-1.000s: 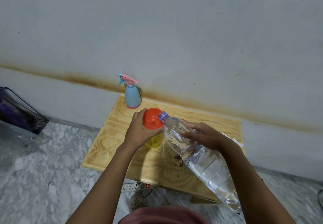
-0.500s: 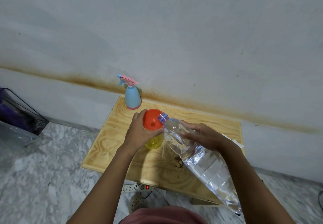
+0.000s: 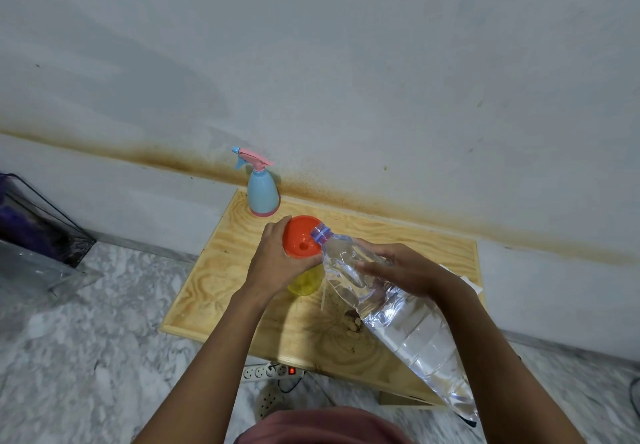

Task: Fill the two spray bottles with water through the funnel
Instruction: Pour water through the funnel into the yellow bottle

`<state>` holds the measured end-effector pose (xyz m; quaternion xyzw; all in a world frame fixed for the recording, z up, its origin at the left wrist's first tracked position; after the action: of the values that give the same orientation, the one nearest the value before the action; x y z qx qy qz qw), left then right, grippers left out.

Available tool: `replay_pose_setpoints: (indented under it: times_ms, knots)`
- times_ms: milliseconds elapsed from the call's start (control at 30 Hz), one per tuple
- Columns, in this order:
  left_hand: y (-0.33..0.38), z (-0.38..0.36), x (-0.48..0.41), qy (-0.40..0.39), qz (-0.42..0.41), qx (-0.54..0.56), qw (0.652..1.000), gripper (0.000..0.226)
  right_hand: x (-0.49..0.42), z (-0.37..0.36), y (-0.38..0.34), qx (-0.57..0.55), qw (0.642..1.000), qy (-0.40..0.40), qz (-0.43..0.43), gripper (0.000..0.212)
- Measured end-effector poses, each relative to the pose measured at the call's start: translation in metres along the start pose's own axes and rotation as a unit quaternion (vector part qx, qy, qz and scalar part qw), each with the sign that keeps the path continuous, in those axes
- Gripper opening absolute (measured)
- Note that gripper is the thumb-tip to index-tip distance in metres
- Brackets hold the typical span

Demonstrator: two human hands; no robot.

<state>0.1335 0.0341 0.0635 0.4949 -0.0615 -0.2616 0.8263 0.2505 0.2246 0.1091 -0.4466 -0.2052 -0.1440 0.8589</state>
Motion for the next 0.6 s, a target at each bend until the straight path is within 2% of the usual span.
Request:
replay_pose_setpoints:
  times_ms: [300, 400, 600]
  knots:
    - [-0.0009, 0.0001, 0.0000, -0.003, 0.002, 0.002, 1.000, 0.103, -0.0074, -0.0001, 0.0073, -0.020, 1.000, -0.004, -0.014, 0.056]
    - [0.0003, 0.0000, 0.0000, 0.001, 0.001, 0.001, 1.000, 0.102, -0.0046, 0.0002, 0.0023, -0.018, 1.000, 0.001, -0.019, 0.046]
    - [0.0019, 0.0003, 0.0001, 0.000, 0.001, -0.002, 1.000, 0.102, -0.0046, -0.0010, 0.0028, -0.007, 1.000, 0.004, -0.014, 0.057]
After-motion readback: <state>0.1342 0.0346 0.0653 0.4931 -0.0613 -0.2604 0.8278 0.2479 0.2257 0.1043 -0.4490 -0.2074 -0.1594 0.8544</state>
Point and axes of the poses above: each hand's wrist, its own x-axis away from the middle knuckle, its own z-axis out of the back of the hand, y = z × x, the point moved 6 cm from there along -x, towards the middle knuckle, and after that the axes turned 12 degrees about -z, right-handed, at the moved point
